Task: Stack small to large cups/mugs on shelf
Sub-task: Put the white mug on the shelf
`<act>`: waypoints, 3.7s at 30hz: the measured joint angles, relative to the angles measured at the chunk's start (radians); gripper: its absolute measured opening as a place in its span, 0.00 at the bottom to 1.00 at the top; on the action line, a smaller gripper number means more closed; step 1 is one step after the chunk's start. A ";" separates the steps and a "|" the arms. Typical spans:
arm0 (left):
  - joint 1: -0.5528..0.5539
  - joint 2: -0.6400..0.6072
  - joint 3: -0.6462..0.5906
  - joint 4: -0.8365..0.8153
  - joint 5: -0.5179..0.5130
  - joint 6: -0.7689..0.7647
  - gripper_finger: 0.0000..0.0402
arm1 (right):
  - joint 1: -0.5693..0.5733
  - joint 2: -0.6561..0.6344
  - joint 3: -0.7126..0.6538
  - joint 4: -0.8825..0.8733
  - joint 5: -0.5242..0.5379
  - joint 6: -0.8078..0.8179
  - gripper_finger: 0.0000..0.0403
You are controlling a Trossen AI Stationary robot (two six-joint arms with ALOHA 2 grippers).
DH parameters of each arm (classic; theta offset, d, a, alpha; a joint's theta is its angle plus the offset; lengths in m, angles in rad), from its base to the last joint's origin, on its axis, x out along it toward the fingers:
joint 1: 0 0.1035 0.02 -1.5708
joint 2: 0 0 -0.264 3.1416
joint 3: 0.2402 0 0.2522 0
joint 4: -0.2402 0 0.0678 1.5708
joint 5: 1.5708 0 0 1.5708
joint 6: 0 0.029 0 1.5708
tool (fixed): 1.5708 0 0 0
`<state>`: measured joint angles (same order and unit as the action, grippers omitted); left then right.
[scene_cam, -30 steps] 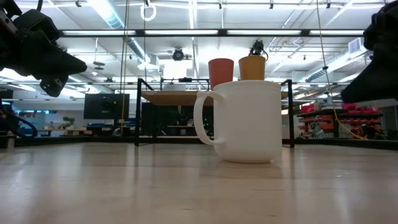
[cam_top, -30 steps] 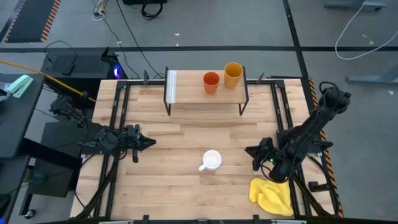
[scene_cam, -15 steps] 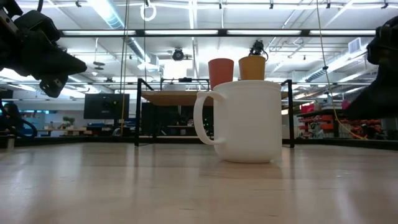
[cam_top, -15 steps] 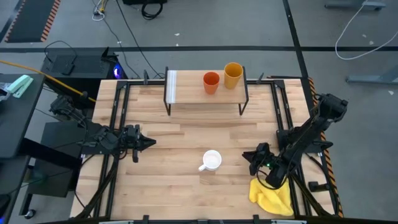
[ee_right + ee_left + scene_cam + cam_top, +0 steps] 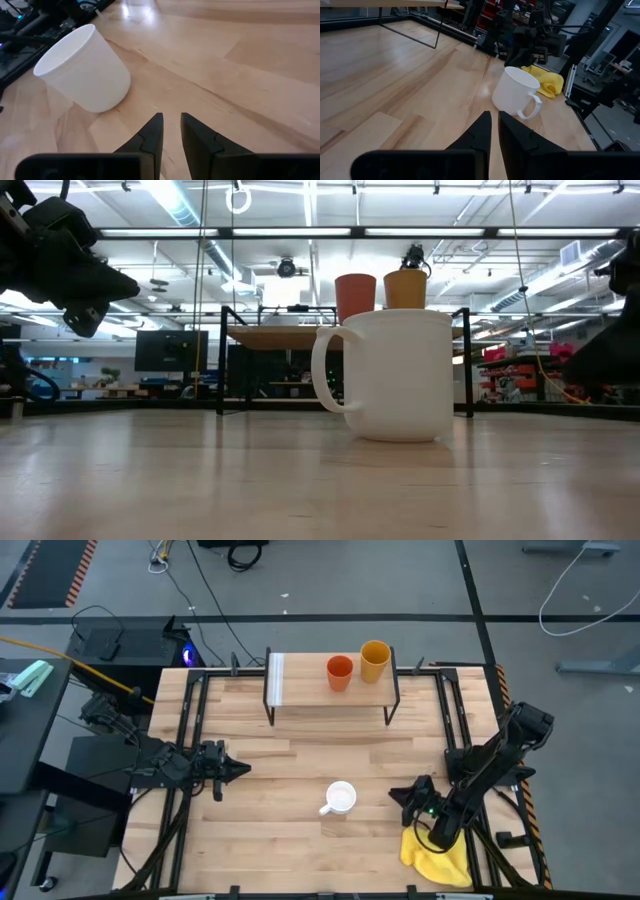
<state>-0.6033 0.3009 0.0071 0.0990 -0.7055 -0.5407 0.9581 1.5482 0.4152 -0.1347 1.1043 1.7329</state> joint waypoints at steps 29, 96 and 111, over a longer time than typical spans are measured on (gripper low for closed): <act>0.000 0.000 0.001 -0.024 0.000 -0.016 0.11 | -0.074 0.058 0.001 0.146 -0.015 0.022 0.19; 0.000 0.000 0.000 -0.030 0.022 -0.025 0.14 | -0.372 0.058 0.124 0.372 -0.396 -0.568 0.12; 0.000 0.001 0.000 -0.030 0.022 -0.026 0.13 | -0.390 0.057 0.124 0.394 -0.505 -0.609 0.12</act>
<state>-0.6033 0.3014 0.0074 0.0692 -0.6838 -0.5663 0.5682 1.6054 0.5392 0.2595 0.5997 1.1236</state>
